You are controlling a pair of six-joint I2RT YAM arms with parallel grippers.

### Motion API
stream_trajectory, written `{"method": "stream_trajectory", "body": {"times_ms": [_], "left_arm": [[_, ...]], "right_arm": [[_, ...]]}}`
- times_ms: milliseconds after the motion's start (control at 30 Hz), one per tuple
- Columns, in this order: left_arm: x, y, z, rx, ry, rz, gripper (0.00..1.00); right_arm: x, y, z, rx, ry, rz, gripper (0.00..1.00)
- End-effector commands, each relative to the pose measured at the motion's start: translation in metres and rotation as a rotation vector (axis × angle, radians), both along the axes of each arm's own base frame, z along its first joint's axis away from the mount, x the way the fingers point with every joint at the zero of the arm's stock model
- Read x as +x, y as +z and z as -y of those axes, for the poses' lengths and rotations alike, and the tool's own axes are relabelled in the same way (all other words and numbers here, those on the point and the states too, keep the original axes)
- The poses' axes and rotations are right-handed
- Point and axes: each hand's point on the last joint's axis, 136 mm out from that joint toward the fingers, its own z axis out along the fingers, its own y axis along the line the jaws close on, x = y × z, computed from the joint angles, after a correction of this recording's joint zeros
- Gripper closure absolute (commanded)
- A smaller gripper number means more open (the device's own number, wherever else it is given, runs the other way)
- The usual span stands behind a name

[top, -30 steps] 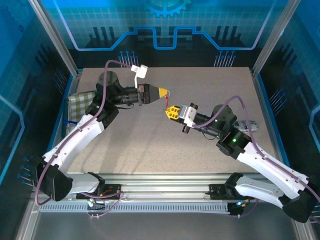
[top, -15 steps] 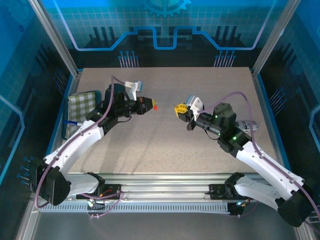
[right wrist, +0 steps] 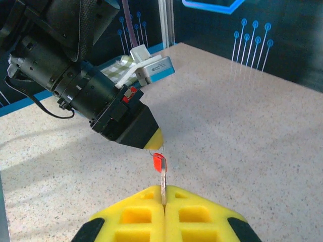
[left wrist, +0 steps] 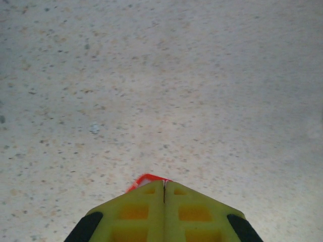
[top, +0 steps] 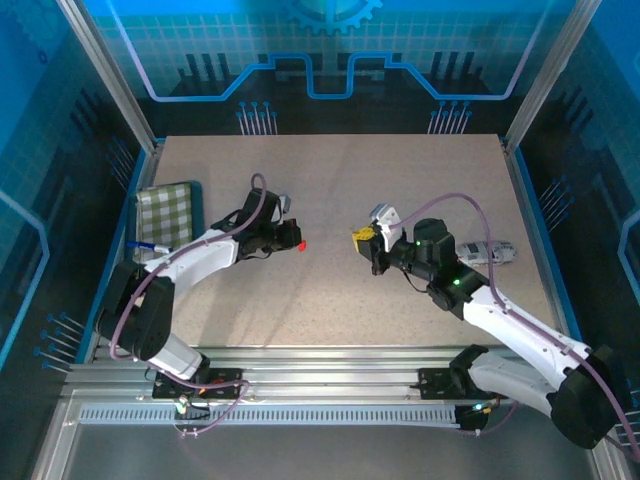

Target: Remove the keys from the keyring

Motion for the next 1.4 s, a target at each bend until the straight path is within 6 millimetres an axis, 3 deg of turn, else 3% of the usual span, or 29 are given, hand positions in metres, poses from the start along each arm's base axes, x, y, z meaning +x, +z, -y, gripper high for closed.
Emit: {"method": "stream_trajectory", "body": {"times_ms": [0,167,300,467,633,800,933,1200,1367], "left_arm": [[0.011,-0.017,-0.016,0.078,0.055,-0.023,0.91],[0.018,-0.035,-0.021,0.139,0.071,-0.065,0.80],[0.023,-0.033,-0.027,0.179,0.081,-0.050,0.57],[0.022,0.004,-0.036,0.183,0.097,0.059,0.44],[0.006,0.043,-0.045,0.145,0.114,0.166,0.30],[-0.011,0.062,-0.052,0.113,0.131,0.224,0.25],[-0.021,0.066,-0.054,0.086,0.138,0.229,0.25],[-0.025,0.063,-0.056,0.057,0.165,0.230,0.24],[-0.025,0.061,-0.054,0.043,0.169,0.222,0.24]], "right_arm": [[0.011,-0.004,0.006,0.025,-0.059,-0.017,1.00],[0.021,-0.015,0.005,0.019,-0.081,-0.070,1.00],[0.029,-0.024,0.006,0.010,-0.106,-0.103,1.00],[0.049,-0.045,0.014,0.013,-0.153,-0.245,1.00],[0.081,-0.087,0.027,0.002,-0.254,-0.458,1.00],[0.111,-0.118,0.029,0.032,-0.308,-0.581,1.00],[0.126,-0.148,0.030,0.048,-0.329,-0.689,1.00],[0.130,-0.197,0.032,0.044,-0.386,-0.819,0.98],[0.128,-0.211,0.044,0.018,-0.446,-0.836,0.85]]}}
